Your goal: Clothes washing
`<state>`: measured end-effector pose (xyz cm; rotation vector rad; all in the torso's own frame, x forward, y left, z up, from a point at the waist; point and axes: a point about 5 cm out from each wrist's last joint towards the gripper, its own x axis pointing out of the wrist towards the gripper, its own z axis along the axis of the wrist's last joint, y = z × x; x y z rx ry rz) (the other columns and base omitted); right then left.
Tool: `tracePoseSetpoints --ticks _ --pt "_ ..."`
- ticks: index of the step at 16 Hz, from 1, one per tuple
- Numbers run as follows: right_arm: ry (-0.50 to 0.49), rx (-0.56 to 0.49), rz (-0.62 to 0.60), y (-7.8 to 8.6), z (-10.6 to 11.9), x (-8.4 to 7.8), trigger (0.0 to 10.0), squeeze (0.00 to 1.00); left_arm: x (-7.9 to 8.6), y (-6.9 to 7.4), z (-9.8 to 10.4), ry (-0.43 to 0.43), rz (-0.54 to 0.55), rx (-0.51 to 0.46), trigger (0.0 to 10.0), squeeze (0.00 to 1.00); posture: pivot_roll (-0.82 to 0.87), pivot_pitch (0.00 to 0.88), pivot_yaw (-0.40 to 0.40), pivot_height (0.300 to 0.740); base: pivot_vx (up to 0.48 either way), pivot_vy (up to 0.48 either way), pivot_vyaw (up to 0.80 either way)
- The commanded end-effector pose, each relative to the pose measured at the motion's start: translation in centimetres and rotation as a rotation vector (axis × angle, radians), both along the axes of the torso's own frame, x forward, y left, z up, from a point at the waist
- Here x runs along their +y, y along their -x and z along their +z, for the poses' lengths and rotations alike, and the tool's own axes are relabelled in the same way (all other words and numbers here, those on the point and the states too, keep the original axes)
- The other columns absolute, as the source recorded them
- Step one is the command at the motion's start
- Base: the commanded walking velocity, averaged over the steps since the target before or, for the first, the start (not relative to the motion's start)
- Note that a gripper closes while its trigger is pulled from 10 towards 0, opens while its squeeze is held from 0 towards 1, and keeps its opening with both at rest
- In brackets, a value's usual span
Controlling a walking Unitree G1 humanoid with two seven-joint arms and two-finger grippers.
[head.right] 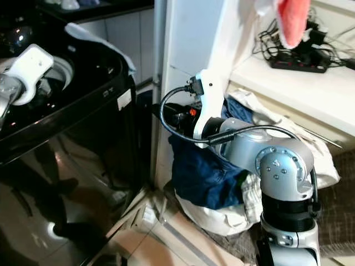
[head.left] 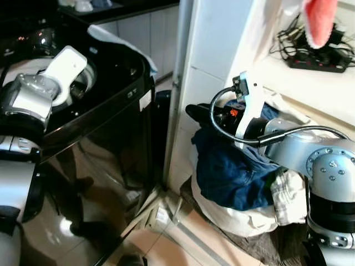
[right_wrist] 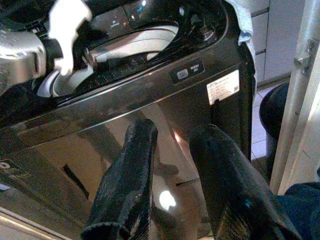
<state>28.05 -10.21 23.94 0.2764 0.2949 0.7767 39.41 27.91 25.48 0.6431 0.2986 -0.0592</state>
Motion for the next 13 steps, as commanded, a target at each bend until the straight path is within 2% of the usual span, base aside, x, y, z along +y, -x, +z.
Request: tracePoseSetpoints --ticks 1,2,3,4,5,6,7,10,11,13 --pt "0.007 -0.031 -0.091 -0.6 0.4 -1.0 10.0 0.0 -1.5 -0.4 3.3 0.064 -0.089 -0.199 10.0 0.0 0.03 0.0 -0.035 0.74 0.0 0.0 0.0" --pt "0.217 -0.134 -0.323 -2.3 0.2 -3.0 10.0 0.0 -4.4 0.2 4.4 0.382 -0.242 -0.418 10.0 0.0 0.02 0.0 -0.023 0.74 0.0 0.0 0.0" --pt "0.335 -0.183 -0.423 -2.9 0.0 -4.2 10.0 0.0 -6.0 1.2 3.2 0.489 -0.332 -0.421 10.0 0.0 0.02 0.0 -0.024 0.74 0.0 0.0 0.0" --pt "0.377 -0.201 -0.489 -3.1 -0.2 -5.1 10.0 0.58 -7.6 2.1 1.4 0.55 -0.376 -0.405 10.0 0.0 0.02 0.0 -0.024 0.74 0.0 0.0 0.0" --pt "0.376 -0.202 -0.526 -3.1 -0.3 -5.5 10.0 0.58 -8.4 2.7 0.3 0.58 -0.382 -0.388 10.0 0.0 0.03 0.0 -0.029 0.74 0.0 0.0 0.0" --pt "0.39 -0.214 -0.551 -3.0 -0.4 -6.0 10.0 1.0 -9.9 3.7 -1.4 0.603 -0.416 -0.356 10.0 0.0 0.03 0.0 -0.035 0.74 0.0 0.0 0.0" --pt "0.409 -0.221 -0.572 -2.8 -0.7 -6.5 10.0 1.0 -11.6 4.8 -2.7 0.603 -0.424 -0.361 10.0 0.0 0.05 0.0 -0.046 0.74 0.0 0.0 0.0" --pt "0.43 -0.233 -0.596 -2.7 -1.5 -7.0 10.0 1.0 -14.3 7.0 -4.3 0.653 -0.46 -0.369 10.0 0.0 0.05 0.0 -0.052 0.74 0.0 0.0 0.0" --pt "0.445 -0.236 -0.598 -2.6 -2.0 -7.0 10.0 1.0 -14.7 7.9 -4.9 0.668 -0.463 -0.345 10.0 0.0 0.05 0.0 -0.049 0.74 0.0 0.0 0.0" --pt "0.468 -0.217 -0.6 -2.5 -2.6 -7.3 10.0 1.0 -15.0 8.5 -5.7 0.657 -0.459 -0.295 10.0 0.0 0.04 0.0 -0.047 0.74 0.0 0.0 0.0"
